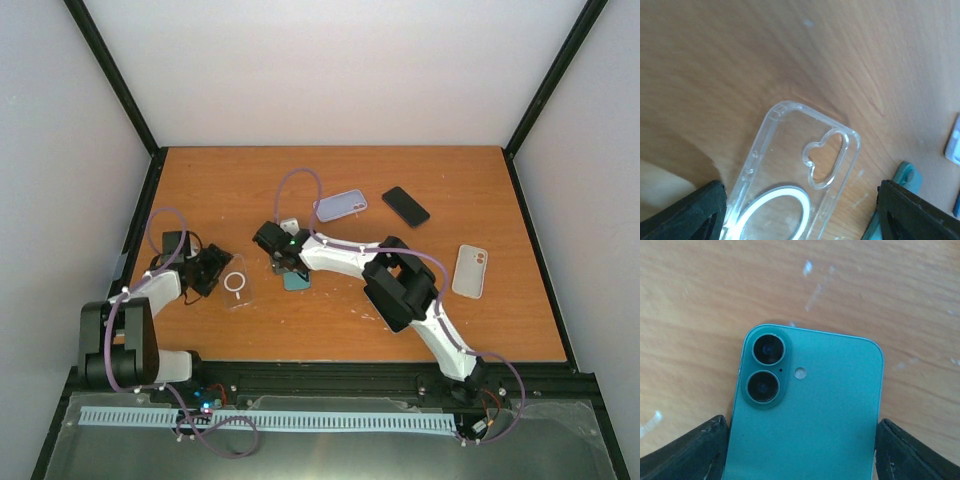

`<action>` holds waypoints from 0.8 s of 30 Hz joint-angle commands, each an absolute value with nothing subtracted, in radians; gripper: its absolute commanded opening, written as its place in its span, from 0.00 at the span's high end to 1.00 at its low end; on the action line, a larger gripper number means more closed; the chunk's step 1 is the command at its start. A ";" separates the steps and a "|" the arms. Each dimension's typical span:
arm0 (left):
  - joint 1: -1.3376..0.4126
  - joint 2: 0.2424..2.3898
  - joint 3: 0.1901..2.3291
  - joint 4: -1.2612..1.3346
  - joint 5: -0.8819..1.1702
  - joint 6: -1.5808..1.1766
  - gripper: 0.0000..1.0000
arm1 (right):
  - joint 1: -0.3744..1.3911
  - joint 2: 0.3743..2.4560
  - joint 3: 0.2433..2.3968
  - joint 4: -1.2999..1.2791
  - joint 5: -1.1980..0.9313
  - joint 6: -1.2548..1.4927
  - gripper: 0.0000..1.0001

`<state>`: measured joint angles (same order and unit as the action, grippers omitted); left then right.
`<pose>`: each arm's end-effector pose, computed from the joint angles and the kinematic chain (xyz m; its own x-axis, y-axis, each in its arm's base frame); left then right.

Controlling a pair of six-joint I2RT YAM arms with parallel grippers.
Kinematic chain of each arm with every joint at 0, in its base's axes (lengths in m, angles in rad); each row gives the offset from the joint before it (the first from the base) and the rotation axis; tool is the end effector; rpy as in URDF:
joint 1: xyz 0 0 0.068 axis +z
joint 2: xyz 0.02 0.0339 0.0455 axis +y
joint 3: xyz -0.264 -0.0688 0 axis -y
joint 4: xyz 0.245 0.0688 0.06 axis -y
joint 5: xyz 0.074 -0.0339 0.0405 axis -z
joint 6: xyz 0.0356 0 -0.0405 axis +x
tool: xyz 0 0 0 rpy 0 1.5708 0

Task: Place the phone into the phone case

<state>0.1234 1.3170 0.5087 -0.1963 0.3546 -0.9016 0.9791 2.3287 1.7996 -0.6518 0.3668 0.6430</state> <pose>0.2238 0.0153 0.1427 -0.5740 -0.8124 -0.1029 -0.6138 0.5101 -0.6025 0.2806 0.3946 0.1342 -0.8319 -0.2344 -0.5031 -0.2499 0.9675 -0.0376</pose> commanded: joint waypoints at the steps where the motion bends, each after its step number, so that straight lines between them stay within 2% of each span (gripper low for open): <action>1: 0.038 1.408 0.544 -0.203 0.385 -0.874 0.17 | 0.963 2.282 1.573 -0.645 0.285 0.583 0.28; 5: -0.019 1.455 0.561 -0.175 0.437 -0.912 0.16 | 0.953 2.216 1.437 -0.620 0.281 0.581 0.30; 12: -0.111 1.459 0.537 -0.168 0.480 -0.994 0.16 | 0.943 2.075 1.263 -0.565 0.262 0.587 0.20; 18: -0.134 1.411 0.475 -0.169 0.495 -1.042 0.16 | 0.943 2.046 1.210 -0.569 0.247 0.609 0.15; 24: -0.149 1.359 0.439 -0.204 0.493 -1.052 0.14 | 0.943 2.024 1.177 -0.555 0.214 0.621 0.16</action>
